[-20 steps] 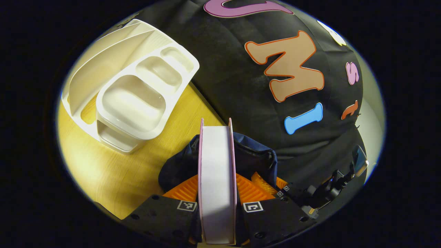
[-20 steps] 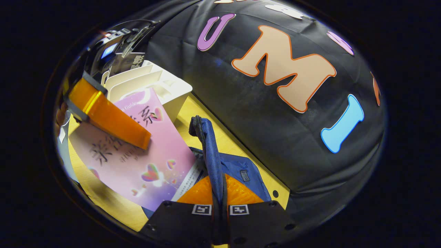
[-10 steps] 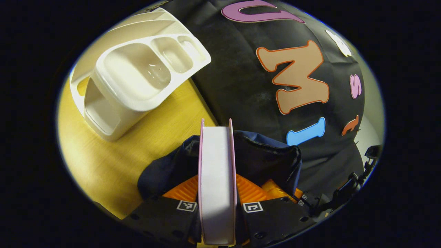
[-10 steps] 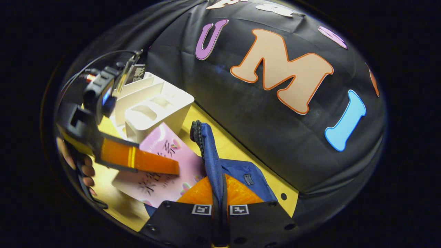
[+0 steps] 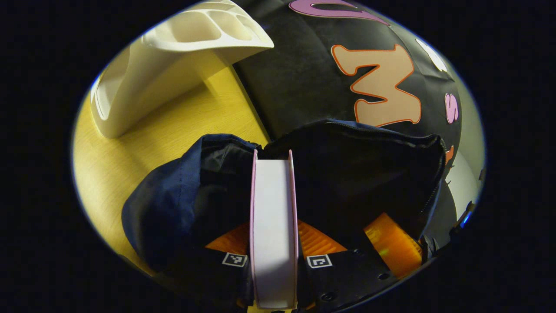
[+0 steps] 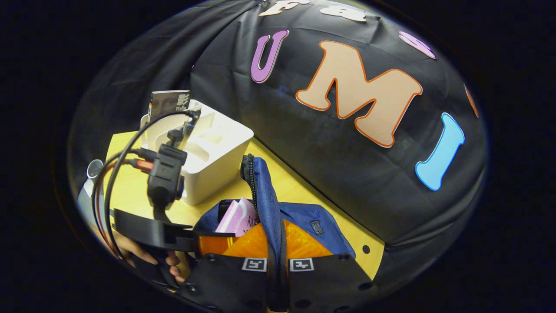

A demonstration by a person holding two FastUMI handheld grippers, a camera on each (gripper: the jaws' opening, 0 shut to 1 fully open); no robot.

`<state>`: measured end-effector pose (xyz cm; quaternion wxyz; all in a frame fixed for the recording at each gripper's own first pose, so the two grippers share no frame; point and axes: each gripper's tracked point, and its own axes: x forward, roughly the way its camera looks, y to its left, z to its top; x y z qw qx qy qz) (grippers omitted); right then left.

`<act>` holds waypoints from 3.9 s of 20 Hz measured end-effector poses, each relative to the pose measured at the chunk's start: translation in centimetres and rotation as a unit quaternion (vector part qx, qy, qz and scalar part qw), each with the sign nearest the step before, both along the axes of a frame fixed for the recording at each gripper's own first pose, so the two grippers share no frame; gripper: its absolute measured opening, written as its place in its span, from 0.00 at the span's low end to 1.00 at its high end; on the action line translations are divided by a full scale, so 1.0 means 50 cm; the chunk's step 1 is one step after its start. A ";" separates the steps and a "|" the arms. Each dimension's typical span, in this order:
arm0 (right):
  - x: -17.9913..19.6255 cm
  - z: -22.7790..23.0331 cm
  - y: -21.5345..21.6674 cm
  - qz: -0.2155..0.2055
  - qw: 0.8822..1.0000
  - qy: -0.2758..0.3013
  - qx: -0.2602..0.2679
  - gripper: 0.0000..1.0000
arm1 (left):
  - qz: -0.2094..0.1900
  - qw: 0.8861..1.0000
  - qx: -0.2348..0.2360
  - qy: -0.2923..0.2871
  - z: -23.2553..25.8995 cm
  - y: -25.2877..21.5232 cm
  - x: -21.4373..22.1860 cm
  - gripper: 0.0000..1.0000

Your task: Open the schoolbag, grab two books from the bookshelf and put them into the schoolbag.

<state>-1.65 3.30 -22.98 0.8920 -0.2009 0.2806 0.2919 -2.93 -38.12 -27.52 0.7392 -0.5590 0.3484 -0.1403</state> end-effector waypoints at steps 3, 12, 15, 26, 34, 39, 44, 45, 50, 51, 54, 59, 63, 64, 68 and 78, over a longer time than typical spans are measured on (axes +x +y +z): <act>-0.004 0.006 -0.003 -0.002 1.000 0.004 0.007 0.05 | 0.006 1.000 -0.012 0.002 -0.016 -0.012 0.014 0.36; -0.005 0.003 -0.011 -0.002 1.000 0.002 0.004 0.05 | -0.038 0.999 0.039 0.006 -0.064 -0.058 0.009 0.49; 0.001 0.001 -0.017 -0.008 1.000 0.002 0.005 0.05 | -0.062 0.994 0.091 -0.001 -0.059 -0.028 -0.015 0.78; 0.023 0.001 -0.031 -0.038 0.999 0.007 0.011 0.05 | -0.038 0.969 0.210 -0.122 0.154 0.182 -0.031 0.95; 0.033 -0.001 -0.029 -0.056 0.998 0.002 0.001 0.05 | 0.008 0.946 0.270 -0.176 0.296 0.393 0.012 0.94; 0.037 -0.003 -0.028 -0.073 0.997 -0.003 -0.006 0.05 | 0.046 0.947 0.265 -0.178 0.344 0.514 0.043 0.94; 0.035 -0.006 -0.017 -0.085 0.996 -0.006 -0.017 0.05 | 0.071 0.940 0.283 -0.180 0.369 0.639 0.083 0.94; 0.035 -0.005 -0.015 -0.087 0.996 -0.006 -0.018 0.05 | 0.077 0.938 0.287 -0.179 0.372 0.663 0.091 0.94; 0.034 -0.006 -0.014 -0.101 0.995 -0.007 -0.023 0.05 | 0.095 0.928 0.319 -0.165 0.376 0.773 0.125 0.94; 0.035 -0.007 -0.014 -0.104 0.994 -0.007 -0.024 0.05 | 0.094 0.926 0.328 -0.162 0.373 0.792 0.131 0.94; 0.035 -0.008 -0.013 -0.112 0.993 -0.005 -0.025 0.05 | 0.082 0.915 0.365 -0.149 0.350 0.844 0.140 0.93; 0.030 -0.013 -0.014 -0.117 0.993 -0.004 -0.034 0.05 | 0.082 0.895 0.410 -0.153 0.346 0.914 0.172 0.93; 0.029 -0.015 -0.018 -0.123 0.992 0.000 -0.039 0.05 | 0.060 0.877 0.453 -0.151 0.327 0.965 0.197 0.93; 0.029 -0.016 -0.017 -0.124 0.991 0.000 -0.040 0.05 | 0.052 0.876 0.456 -0.148 0.318 0.974 0.203 0.94; 0.026 -0.017 -0.019 -0.126 0.991 0.002 -0.050 0.05 | 0.018 0.882 0.455 -0.125 0.269 0.997 0.222 0.94; 0.010 -0.025 -0.020 -0.142 0.987 0.009 -0.069 0.05 | -0.075 0.882 0.465 -0.029 0.133 1.008 0.242 0.94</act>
